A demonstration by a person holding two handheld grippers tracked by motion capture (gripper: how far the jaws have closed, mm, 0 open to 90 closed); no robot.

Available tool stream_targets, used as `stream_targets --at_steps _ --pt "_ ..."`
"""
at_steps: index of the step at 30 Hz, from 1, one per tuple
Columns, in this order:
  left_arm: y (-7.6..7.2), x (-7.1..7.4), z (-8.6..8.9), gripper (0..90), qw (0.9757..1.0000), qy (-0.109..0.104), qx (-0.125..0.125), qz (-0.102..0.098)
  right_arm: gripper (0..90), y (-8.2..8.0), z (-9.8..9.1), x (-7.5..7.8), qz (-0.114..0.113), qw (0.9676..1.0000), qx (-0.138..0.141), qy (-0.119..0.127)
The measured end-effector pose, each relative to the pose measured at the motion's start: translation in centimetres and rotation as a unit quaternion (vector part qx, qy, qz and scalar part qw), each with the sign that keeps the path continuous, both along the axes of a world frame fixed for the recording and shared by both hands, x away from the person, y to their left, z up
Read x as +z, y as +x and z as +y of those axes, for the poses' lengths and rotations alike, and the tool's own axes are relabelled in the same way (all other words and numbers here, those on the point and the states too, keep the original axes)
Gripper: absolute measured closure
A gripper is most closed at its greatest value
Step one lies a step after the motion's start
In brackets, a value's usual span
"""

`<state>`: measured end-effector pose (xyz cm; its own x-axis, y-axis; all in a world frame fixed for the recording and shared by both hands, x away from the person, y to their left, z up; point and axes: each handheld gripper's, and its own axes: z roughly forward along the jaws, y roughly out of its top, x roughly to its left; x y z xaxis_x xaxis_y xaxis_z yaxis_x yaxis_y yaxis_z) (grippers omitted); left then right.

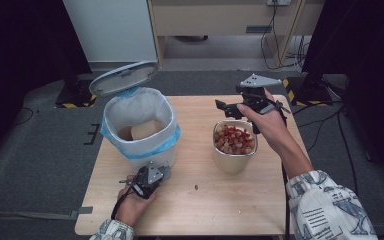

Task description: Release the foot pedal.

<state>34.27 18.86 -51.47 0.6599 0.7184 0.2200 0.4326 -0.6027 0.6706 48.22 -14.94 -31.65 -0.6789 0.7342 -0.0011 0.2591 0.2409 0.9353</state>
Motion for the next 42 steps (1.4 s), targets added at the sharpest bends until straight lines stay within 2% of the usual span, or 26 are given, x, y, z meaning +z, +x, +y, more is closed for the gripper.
stream_targets --at_steps 2,5,6,9,11,15,20,24,26,31,34,39,42 --pt "-0.1 0.0 0.1 87.3 1.0 -0.007 0.0 0.0 8.0 0.0 -0.4 -0.1 0.003 1.0 -0.003 0.0" --pt "-0.4 0.4 0.7 76.5 0.9996 -0.026 0.011 0.009 8.0 0.0 -1.0 -0.3 0.004 1.0 -0.009 0.001" --pt "-0.7 0.5 0.9 72.4 0.9992 -0.033 0.014 0.016 8.0 0.0 -1.2 -0.3 0.003 0.9999 -0.01 0.001" --pt "-1.8 1.0 1.4 66.1 0.9987 -0.047 0.015 0.016 7.9 -0.1 -1.9 -0.5 0.003 0.9999 -0.016 0.0" --pt "-2.5 1.6 1.8 58.8 0.9978 -0.061 0.019 0.016 7.8 -0.1 -2.4 -0.7 0.003 0.9998 -0.02 0.0" --pt "-3.5 2.3 3.3 49.7 0.9938 -0.1 0.046 0.013 7.8 -0.3 -3.6 -0.9 0.003 0.9995 -0.032 0.002" --pt "-3.5 2.5 5.6 35.0 0.987 -0.127 0.095 0.021 7.2 -0.8 -5.4 -1.4 0.003 0.9988 -0.049 0.004" --pt "-3.0 2.2 6.9 26.8 0.9835 -0.133 0.12 0.022 7.2 -1.1 -7.0 -2.1 0.007 0.9978 -0.066 0.003" --pt "-2.8 2.1 7.2 23.2 0.9829 -0.13 0.129 0.02 7.2 -1.4 -7.9 -2.6 0.009 0.997 -0.077 0.003" --pt "-2.1 1.6 7.7 15.5 0.9833 -0.117 0.138 0.02 7.8 -2.1 -10.2 -4.4 0.018 0.9938 -0.11 -0.007" --pt "-1.7 1.4 8.0 12.2 0.9829 -0.113 0.144 0.021 8.0 -2.8 -11.2 -5.8 0.026 0.9914 -0.127 -0.019" --pt "-1.4 1.3 8.8 10.0 0.9805 -0.115 0.158 0.014 8.0 -4.0 -12.9 -8.6 0.044 0.9881 -0.147 -0.015" --pt "-1.1 1.1 9.3 9.5 0.9792 -0.115 0.165 0.019 8.2 -4.6 -13.5 -10.1 0.051 0.9862 -0.155 -0.025"
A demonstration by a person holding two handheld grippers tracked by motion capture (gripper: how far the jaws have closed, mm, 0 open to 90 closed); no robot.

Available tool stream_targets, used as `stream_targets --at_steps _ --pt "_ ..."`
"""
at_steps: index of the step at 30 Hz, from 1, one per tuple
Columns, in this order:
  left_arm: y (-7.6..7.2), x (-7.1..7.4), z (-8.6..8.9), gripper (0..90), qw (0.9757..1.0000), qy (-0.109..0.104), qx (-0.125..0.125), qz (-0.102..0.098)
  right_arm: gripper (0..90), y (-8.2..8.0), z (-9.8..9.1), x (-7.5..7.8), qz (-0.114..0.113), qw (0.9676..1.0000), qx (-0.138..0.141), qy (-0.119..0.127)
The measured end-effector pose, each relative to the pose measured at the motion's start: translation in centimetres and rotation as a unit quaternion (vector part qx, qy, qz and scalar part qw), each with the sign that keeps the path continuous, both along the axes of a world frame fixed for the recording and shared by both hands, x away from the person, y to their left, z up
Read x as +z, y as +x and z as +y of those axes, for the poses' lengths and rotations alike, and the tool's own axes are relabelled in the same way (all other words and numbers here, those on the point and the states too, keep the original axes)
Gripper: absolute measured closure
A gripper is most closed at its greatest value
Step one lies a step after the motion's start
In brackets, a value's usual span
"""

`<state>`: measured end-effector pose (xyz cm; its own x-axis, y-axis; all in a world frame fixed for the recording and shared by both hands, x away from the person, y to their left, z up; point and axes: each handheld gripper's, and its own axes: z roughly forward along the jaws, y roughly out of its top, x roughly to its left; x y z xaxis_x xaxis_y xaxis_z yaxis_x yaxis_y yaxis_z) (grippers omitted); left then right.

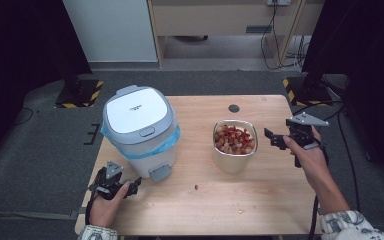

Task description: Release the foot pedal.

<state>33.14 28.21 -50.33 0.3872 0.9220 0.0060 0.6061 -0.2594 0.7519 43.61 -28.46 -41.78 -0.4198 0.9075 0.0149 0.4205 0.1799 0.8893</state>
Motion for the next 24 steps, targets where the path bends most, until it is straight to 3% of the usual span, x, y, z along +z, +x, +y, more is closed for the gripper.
stream_targets --at_steps 11,18,24 --pt "0.5 -0.4 1.1 9.3 0.9998 0.004 0.018 0.004 8.7 -1.3 -0.2 -5.9 0.056 0.9984 -0.005 -0.002" --pt "0.7 -0.9 1.4 9.3 0.9994 0.014 0.028 0.016 8.9 -0.7 0.1 -7.5 0.068 0.9973 -0.025 -0.009" --pt "0.9 -1.1 1.7 9.3 0.9991 0.019 0.034 0.018 8.9 -0.4 0.3 -9.0 0.092 0.9949 -0.038 -0.019"
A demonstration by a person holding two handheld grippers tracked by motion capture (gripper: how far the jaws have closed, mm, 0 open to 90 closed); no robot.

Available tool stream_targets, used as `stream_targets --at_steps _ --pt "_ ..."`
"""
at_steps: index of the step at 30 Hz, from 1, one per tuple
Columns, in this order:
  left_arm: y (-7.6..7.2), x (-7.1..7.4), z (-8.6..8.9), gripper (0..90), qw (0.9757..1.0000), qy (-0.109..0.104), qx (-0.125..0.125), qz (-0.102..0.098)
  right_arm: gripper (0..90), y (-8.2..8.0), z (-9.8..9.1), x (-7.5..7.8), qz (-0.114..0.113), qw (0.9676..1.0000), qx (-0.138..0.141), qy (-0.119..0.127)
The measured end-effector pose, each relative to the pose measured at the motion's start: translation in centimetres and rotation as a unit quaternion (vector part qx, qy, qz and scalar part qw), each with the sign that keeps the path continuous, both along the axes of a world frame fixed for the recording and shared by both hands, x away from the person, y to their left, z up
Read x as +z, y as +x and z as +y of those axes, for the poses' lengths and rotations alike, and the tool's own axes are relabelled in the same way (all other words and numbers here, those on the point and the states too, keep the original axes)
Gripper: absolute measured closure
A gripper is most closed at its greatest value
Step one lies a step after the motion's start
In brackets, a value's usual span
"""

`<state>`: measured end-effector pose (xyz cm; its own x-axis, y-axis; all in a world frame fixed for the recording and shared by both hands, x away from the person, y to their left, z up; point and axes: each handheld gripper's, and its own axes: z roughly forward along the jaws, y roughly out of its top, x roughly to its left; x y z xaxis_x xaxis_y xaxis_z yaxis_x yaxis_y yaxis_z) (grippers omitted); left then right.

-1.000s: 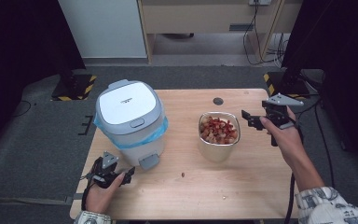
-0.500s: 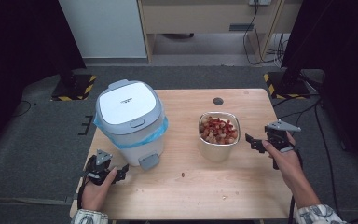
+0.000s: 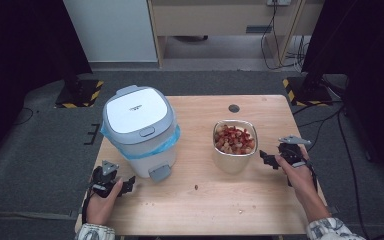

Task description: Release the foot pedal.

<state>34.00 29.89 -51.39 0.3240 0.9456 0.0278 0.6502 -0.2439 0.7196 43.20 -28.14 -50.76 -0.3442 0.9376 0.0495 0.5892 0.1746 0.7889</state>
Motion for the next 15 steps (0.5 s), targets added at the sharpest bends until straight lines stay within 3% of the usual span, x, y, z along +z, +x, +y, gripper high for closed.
stream_targets --at_steps 8,15 --pt "0.3 -0.5 0.4 9.3 0.9999 0.007 0.007 0.007 8.5 0.0 0.2 -1.5 0.021 0.9998 -0.005 -0.004" --pt "0.4 -1.1 0.3 8.8 0.9994 0.027 -0.007 0.02 8.4 -0.2 0.3 -2.6 0.026 0.9996 -0.005 -0.008"
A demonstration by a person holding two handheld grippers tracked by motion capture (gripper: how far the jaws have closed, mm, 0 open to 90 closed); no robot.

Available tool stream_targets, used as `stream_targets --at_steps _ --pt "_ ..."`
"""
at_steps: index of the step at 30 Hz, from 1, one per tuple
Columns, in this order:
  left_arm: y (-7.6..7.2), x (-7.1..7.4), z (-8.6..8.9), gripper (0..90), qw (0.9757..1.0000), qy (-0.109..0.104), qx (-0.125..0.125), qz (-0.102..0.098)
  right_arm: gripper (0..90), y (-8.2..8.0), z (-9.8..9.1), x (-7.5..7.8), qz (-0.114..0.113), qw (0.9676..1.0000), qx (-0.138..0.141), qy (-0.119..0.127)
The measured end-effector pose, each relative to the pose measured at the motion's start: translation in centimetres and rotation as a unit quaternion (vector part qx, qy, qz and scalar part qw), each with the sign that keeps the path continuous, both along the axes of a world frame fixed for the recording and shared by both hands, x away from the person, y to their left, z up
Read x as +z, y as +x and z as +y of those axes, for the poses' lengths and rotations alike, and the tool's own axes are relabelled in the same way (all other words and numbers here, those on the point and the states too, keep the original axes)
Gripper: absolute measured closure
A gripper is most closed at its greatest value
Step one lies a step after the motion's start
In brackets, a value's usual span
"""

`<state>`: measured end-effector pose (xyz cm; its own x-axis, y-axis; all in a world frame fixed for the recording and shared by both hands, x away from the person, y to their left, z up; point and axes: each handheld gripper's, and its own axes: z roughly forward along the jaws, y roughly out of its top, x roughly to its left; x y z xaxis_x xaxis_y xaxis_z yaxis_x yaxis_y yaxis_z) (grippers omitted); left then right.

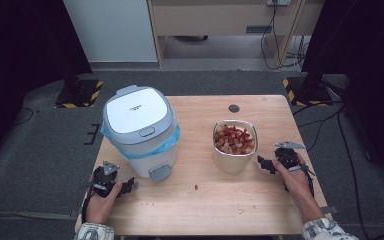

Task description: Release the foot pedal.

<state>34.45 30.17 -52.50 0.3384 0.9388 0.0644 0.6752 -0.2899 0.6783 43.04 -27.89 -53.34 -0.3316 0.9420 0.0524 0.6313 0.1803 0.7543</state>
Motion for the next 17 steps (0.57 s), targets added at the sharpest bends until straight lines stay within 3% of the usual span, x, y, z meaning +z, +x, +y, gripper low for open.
stream_targets --at_steps 7,13,17 --pt "0.1 -0.47 0.04 7.1 0.9999 -0.011 0.002 0.009 7.4 0.01 0.22 -0.48 0.017 0.9998 0.002 -0.005" --pt "0.09 -0.58 0.06 6.4 0.9997 -0.021 0.003 0.011 5.1 -0.09 0.74 -0.57 0.021 0.9992 0.006 -0.034" --pt "0.08 -0.64 0.02 5.7 0.9996 -0.024 0.002 0.012 2.3 -0.18 0.8 -0.63 0.024 0.999 -0.008 -0.036"
